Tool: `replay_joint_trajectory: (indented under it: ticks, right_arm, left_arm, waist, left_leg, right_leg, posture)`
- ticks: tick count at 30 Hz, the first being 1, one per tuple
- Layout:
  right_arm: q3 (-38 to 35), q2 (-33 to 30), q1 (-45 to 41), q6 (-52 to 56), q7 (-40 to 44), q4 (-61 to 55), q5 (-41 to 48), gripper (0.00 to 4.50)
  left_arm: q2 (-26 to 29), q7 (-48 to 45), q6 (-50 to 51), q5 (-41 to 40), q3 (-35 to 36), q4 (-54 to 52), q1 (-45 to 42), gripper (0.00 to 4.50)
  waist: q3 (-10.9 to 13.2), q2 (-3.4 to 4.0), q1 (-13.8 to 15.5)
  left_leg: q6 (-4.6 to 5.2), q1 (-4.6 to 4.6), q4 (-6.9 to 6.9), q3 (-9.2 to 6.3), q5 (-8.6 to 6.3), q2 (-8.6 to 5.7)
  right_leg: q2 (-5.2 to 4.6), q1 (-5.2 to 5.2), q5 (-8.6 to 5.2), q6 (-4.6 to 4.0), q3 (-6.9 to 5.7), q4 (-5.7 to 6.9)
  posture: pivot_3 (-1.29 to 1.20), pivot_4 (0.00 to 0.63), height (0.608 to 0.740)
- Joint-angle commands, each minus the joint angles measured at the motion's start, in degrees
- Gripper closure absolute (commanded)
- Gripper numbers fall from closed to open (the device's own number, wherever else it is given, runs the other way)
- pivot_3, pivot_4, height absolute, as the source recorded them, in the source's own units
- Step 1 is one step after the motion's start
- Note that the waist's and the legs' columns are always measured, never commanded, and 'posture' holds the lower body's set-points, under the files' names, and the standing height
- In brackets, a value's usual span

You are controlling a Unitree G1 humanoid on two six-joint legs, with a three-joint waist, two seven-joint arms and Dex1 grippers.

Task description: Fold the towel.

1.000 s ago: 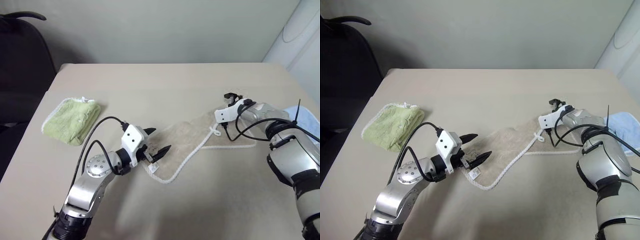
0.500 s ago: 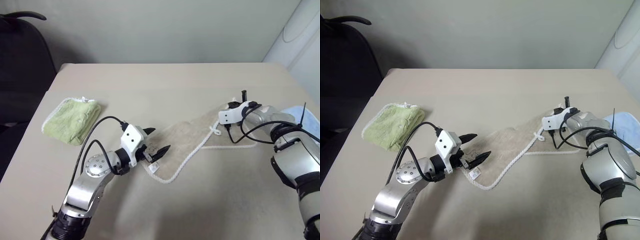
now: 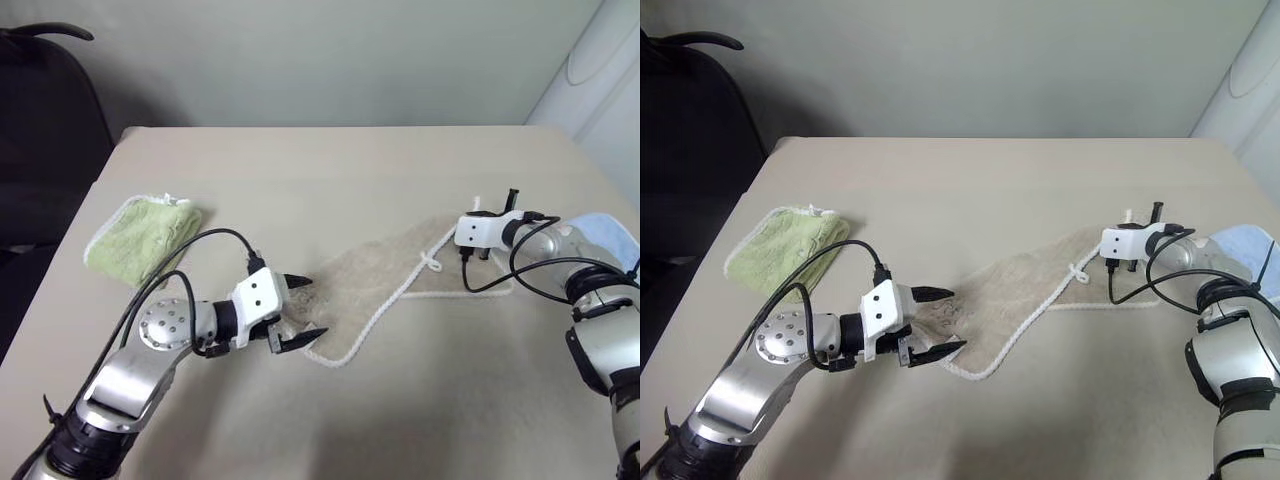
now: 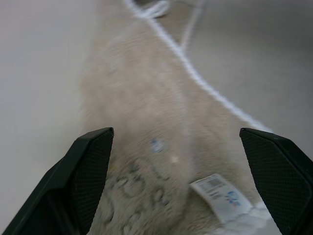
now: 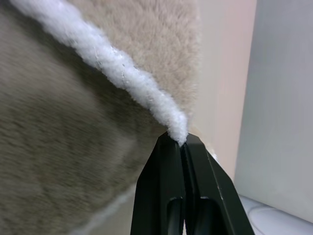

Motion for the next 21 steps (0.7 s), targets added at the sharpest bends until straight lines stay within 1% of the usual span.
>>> replay_joint_trajectory:
  ticks: [1,3,7,14,18,21]
  right_arm:
    - [-2.8,-1.2,0.5,0.3,0.1,-2.8,2.5,4.49]
    - [-3.4,-1.3,1.2,0.4,0.3,-4.0,3.1,4.49]
    - [-4.4,-1.6,3.1,1.0,0.7,-6.5,4.4,4.49]
    - [-7.1,-3.1,8.7,2.7,2.8,-13.8,6.9,4.49]
    - [-9.4,-4.6,13.2,4.6,5.2,-20.9,9.2,4.49]
    - [-11.1,-5.6,16.4,6.6,6.9,-26.2,10.3,4.49]
  left_arm:
    - [1.0,-5.1,-2.9,0.7,-3.1,0.2,-1.2,0.00]
    - [1.1,-6.6,-4.7,2.7,-5.1,1.1,-2.3,0.00]
    - [1.2,-9.3,-8.4,7.6,-9.4,4.2,-4.5,0.00]
    - [-1.7,-8.9,-7.7,10.3,-12.3,6.0,-4.9,0.00]
    - [-2.9,-8.3,-6.5,10.7,-13.1,5.4,-3.7,0.00]
    - [-2.9,-8.1,-6.3,12.6,-14.3,5.4,-3.2,0.00]
  waist:
    - [0.0,0.01,0.0]
    - [0.0,0.01,0.0]
    - [0.0,0.02,0.0]
    - [0.0,0.02,0.0]
    - [0.0,0.04,-0.1]
    - [0.0,0.04,-0.1]
  left_leg:
    - [0.03,-0.01,0.00,0.00,-0.02,0.00]
    - [0.03,-0.01,-0.01,0.00,-0.02,0.00]
    - [0.38,-0.02,0.00,-0.01,-0.22,0.01]
    - [0.39,-0.04,0.00,-0.02,-0.22,0.03]
    - [0.38,-0.04,0.01,-0.01,-0.22,0.04]
    - [0.38,-0.04,0.02,-0.01,-0.21,0.05]
  right_leg:
    - [0.00,-0.01,0.00,0.00,0.00,0.00]
    - [0.00,-0.01,0.00,0.00,0.00,0.01]
    - [0.00,-0.02,0.00,0.00,-0.01,0.00]
    - [-0.01,-0.01,0.01,0.01,-0.02,-0.01]
    - [0.00,0.00,0.00,0.02,-0.02,-0.01]
    - [0.00,0.01,0.01,0.02,-0.02,-0.02]
  posture:
    - [0.00,0.150,0.740]
    - [0.00,0.150,0.740]
    - [0.00,0.150,0.740]
    - [0.00,0.150,0.740]
    - [0.00,0.150,0.740]
    - [0.00,0.150,0.740]
